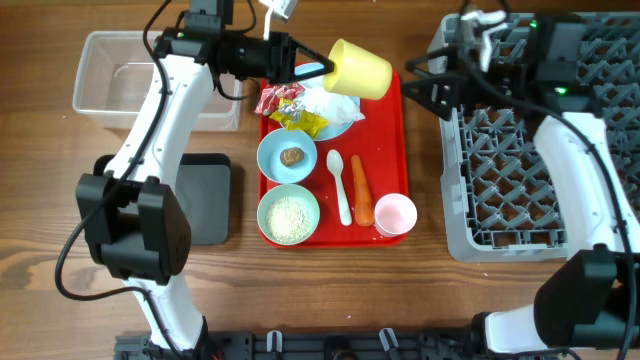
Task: Sort waste into correct bins and load items into the dishwasher rack
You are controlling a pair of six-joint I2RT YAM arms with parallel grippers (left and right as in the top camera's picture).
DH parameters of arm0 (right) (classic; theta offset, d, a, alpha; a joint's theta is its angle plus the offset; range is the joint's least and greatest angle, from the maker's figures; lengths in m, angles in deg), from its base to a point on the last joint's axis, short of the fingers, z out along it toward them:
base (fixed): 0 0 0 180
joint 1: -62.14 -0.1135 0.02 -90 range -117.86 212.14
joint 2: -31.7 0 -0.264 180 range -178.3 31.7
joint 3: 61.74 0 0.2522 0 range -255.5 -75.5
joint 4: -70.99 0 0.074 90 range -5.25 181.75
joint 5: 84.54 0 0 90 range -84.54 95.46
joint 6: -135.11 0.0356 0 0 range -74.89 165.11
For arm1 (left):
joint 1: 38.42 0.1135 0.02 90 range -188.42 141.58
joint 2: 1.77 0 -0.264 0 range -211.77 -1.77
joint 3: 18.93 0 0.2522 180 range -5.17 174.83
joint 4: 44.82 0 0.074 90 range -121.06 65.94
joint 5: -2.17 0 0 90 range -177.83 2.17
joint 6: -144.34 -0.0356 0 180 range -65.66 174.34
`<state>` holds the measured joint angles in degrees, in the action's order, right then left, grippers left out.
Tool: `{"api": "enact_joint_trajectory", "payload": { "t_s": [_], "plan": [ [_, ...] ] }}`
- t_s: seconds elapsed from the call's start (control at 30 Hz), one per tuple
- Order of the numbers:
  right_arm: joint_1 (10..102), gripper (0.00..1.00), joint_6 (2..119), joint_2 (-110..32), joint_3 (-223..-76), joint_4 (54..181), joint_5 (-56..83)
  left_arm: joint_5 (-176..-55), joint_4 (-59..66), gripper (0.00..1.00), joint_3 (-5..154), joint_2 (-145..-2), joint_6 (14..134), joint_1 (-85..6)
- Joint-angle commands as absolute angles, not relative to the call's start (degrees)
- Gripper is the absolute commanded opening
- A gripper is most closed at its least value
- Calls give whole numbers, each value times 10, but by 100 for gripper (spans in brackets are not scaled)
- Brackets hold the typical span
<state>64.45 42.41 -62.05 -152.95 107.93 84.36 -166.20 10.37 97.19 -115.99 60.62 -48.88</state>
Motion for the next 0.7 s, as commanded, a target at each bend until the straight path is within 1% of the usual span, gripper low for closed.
{"api": "enact_joint_trajectory", "payload": {
  "t_s": [0.0,0.1,0.2,0.37,0.47,0.53,0.6,0.67],
  "plan": [
    [598,100,523,-633,-1534,1006,791,-1686,102,4,972,-1150,594,-492],
    [558,100,532,-639,-1534,995,754,-1686,102,4,972,-1150,595,-492],
    [544,97,558,-659,-1534,984,740,-1686,102,4,972,-1150,595,-492],
    [544,74,576,-663,-1534,962,752,-1686,103,4,972,-1150,595,-492],
    [544,63,576,-663,-1534,955,789,-1686,103,4,972,-1150,595,-492],
    [544,59,575,-663,-1534,954,792,-1686,103,4,972,-1150,595,-492],
    [544,57,576,-663,-1534,935,815,-1686,104,4,972,-1150,595,-493],
    [544,58,593,-663,-1534,908,823,-1686,109,4,972,-1150,595,-493]
  ]
}}
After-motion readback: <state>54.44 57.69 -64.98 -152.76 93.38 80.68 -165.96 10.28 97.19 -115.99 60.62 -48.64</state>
